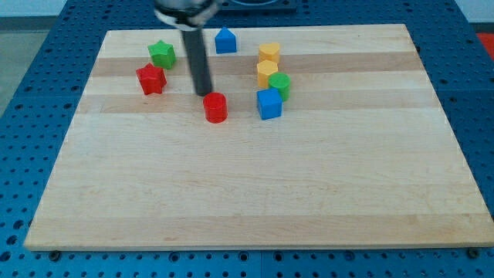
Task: Slide the red circle below the red star
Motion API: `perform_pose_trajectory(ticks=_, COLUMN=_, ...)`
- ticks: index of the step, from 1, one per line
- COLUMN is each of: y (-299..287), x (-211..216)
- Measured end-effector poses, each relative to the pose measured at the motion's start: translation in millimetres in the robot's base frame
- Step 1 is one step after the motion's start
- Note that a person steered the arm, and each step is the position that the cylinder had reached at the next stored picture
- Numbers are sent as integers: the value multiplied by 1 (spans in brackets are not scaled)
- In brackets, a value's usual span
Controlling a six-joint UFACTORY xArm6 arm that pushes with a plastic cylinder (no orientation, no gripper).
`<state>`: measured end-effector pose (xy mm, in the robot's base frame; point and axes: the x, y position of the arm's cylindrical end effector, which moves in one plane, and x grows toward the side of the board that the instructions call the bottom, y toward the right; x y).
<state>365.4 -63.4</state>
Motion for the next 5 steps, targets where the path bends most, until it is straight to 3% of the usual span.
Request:
perform_pose_trajectory(ticks=1, y=57, x=21)
perform_pose_trajectory(ticks=2, y=57, x=50)
perform_pose_trajectory(ticks=4, y=33, x=25)
perform_pose_trajectory(ticks=5, y=24, x=48)
